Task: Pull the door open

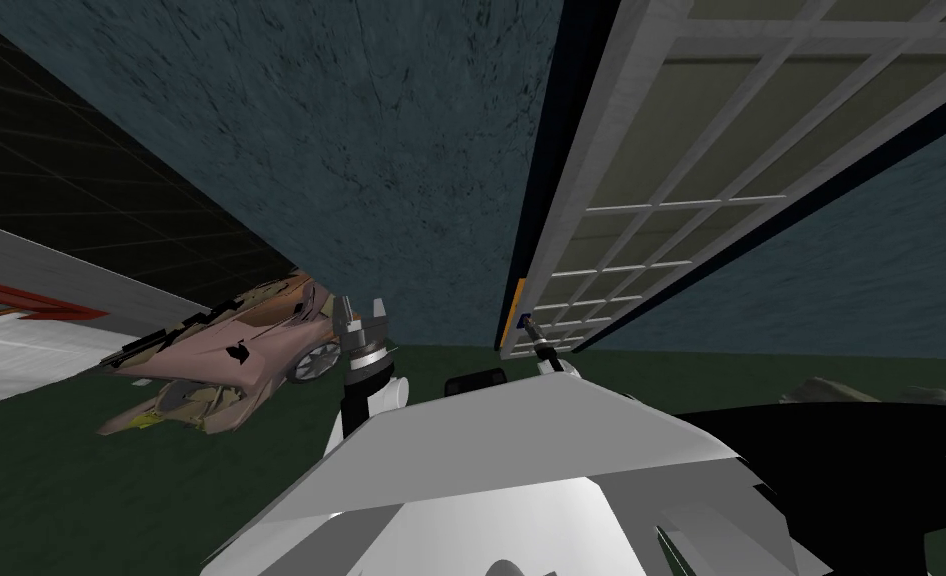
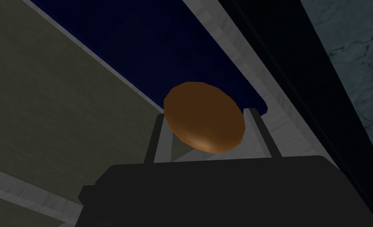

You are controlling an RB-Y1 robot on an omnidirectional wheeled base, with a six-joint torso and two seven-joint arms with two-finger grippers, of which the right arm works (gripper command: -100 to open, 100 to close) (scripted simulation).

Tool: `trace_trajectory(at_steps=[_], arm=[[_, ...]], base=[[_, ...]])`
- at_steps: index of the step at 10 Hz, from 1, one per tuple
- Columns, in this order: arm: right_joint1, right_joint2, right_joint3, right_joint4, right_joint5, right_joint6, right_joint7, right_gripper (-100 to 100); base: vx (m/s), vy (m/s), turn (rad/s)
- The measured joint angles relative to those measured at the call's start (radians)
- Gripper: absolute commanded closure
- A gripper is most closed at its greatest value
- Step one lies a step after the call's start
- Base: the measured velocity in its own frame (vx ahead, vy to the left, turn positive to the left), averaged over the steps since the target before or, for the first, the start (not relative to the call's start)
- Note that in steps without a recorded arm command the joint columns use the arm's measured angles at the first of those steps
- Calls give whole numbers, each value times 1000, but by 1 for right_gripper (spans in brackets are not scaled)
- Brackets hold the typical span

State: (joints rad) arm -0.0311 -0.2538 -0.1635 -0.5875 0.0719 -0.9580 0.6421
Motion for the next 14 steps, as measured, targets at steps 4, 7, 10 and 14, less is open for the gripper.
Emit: trace_trajectory(at_steps=[4, 7, 10, 14], arm=[[-4, 0, 12, -1, -24, 4, -86, 100], [14, 2, 23, -43, -45, 29, -160, 100], [8, -3, 33, -32, -67, 24, -238, 100], [-13, -2, 40, 5, -87, 10, -299, 100]], base=[[-30, -12, 34], [-30, -18, 44], [-34, -13, 30], [-20, -12, 31]])
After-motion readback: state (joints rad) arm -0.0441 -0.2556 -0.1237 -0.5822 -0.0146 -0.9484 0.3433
